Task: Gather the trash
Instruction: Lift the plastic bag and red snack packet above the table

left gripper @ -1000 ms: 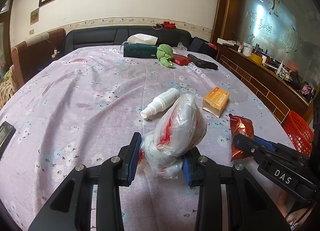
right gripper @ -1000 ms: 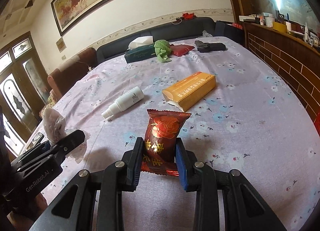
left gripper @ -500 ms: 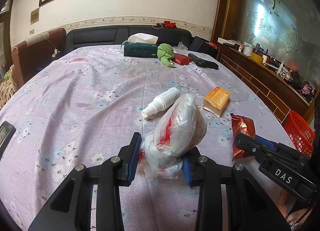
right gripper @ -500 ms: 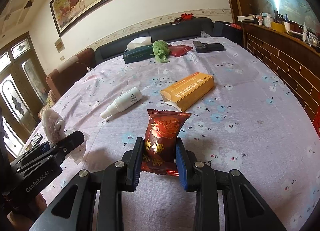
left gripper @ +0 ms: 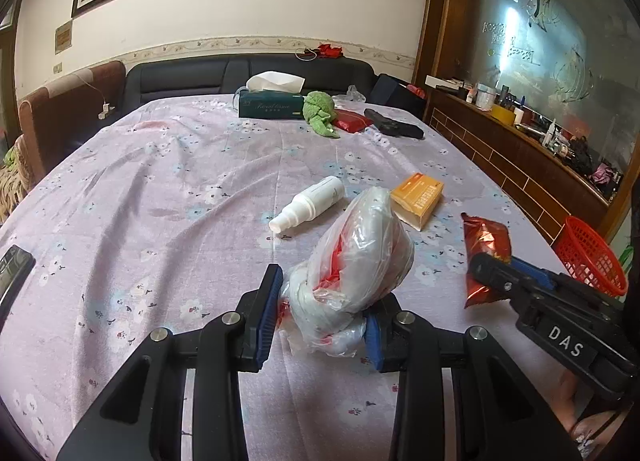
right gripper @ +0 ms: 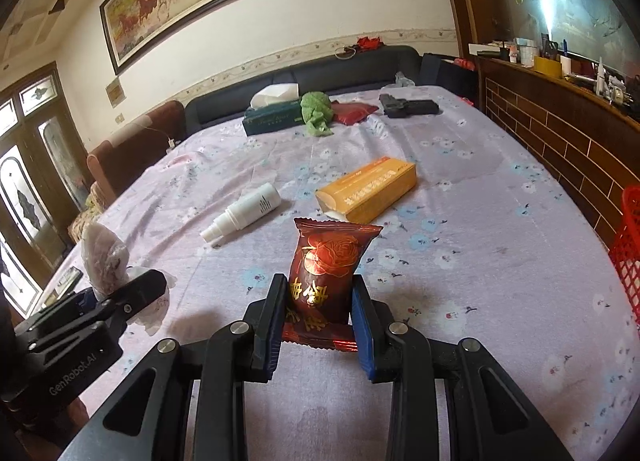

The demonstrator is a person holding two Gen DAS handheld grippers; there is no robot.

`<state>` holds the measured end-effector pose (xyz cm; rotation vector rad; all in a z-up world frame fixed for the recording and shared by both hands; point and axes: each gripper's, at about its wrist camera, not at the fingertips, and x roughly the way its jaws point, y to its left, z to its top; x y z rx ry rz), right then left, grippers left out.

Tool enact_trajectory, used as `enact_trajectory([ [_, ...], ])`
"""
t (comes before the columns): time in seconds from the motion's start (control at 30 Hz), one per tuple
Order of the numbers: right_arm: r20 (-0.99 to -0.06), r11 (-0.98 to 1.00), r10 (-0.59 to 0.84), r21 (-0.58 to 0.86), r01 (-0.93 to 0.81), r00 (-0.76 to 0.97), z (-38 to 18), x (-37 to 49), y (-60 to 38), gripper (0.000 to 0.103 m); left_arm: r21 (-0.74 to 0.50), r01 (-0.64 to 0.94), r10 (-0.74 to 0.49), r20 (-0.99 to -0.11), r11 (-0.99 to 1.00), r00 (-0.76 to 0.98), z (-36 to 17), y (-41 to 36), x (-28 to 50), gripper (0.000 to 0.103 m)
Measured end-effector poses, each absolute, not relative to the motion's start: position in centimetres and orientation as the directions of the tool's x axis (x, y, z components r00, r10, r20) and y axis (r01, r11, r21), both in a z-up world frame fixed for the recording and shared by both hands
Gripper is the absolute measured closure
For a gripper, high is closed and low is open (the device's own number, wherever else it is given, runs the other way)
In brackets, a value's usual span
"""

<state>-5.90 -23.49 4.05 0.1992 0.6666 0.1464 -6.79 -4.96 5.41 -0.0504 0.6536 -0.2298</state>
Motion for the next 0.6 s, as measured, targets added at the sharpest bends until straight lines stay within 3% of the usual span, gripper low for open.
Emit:
enact_trajectory([
  [0.6,-0.573,0.984,0.123,0.179,-0.023,0.811,5.4,-8.2,-25.2,0.07,-0.091,0.221,-0.232,-0.595,0.971,0.77,6.1,-6.5,-7.9,0.068],
])
